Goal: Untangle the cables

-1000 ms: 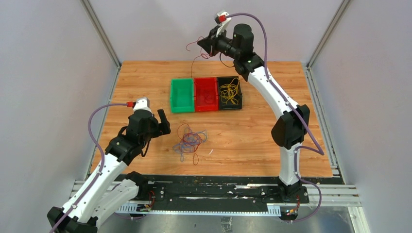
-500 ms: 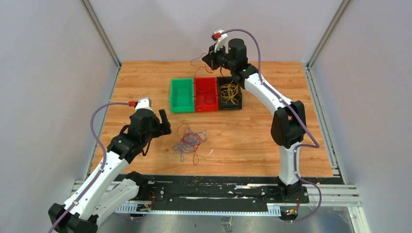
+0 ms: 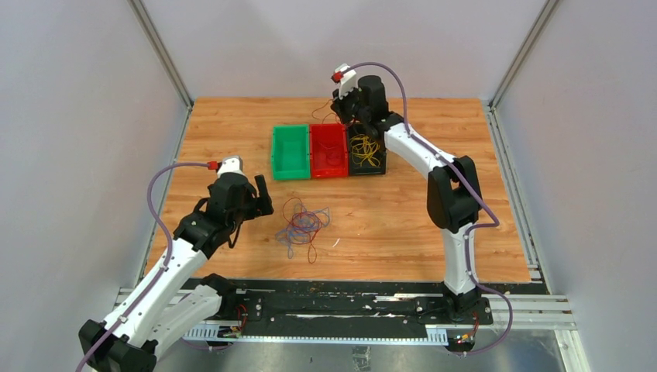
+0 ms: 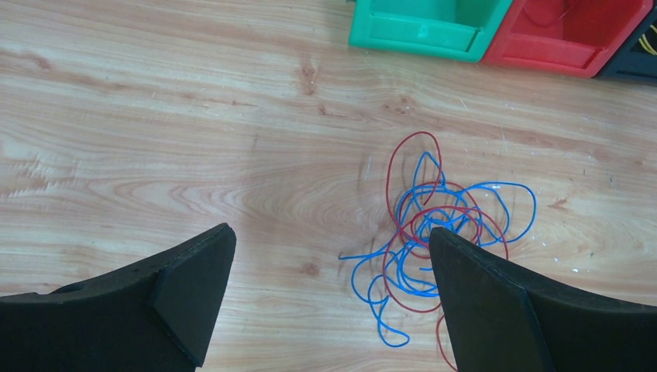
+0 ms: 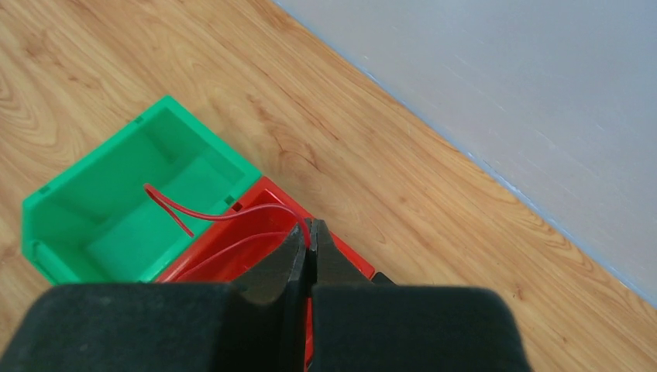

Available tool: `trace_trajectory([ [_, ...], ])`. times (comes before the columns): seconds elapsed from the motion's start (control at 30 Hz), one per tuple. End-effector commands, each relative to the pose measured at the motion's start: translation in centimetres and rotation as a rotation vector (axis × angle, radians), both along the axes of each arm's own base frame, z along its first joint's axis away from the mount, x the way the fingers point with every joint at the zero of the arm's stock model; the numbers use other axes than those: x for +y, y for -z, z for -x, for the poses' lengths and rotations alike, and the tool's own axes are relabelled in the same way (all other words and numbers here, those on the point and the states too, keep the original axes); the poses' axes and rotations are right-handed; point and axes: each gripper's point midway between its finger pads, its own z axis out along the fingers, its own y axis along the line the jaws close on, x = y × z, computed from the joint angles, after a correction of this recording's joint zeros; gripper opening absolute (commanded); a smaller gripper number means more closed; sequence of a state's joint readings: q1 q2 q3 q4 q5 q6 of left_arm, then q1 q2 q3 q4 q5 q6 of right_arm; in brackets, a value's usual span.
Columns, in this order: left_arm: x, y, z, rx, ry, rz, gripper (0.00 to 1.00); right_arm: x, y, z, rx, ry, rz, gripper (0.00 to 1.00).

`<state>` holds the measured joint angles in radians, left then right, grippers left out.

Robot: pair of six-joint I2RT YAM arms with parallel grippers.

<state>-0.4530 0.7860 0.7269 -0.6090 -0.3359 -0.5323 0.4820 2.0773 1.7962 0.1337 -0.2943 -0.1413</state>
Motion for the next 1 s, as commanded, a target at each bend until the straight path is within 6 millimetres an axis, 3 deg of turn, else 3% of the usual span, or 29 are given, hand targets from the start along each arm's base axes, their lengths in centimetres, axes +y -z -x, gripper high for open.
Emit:
trace_trajectory([
  [0.0,0.4,0.3,-0.1,0.011,-0.017,-0.028,1.0,0.2,3.4,-0.4,0.006,0.005,0.097,0.0],
  [0.3,0.5,0.5,0.0,0.015,-0.02,-0.033,1.0,2.2,7.5,-0.8,0.056,-0.004,0.142,0.0],
  [0.63,0.6,0.5,-0.1,0.016,-0.023,-0.037,1.0,4.2,11.2,0.5,0.154,-0.03,0.114,0.0],
  [0.8,0.6,0.6,0.0,0.018,-0.022,-0.035,1.0,2.7,12.3,0.4,0.135,0.011,0.2,0.0],
  [0.97,0.5,0.8,0.0,0.022,-0.018,-0.034,1.0,1.8,11.6,0.7,0.098,0.014,0.242,0.0],
])
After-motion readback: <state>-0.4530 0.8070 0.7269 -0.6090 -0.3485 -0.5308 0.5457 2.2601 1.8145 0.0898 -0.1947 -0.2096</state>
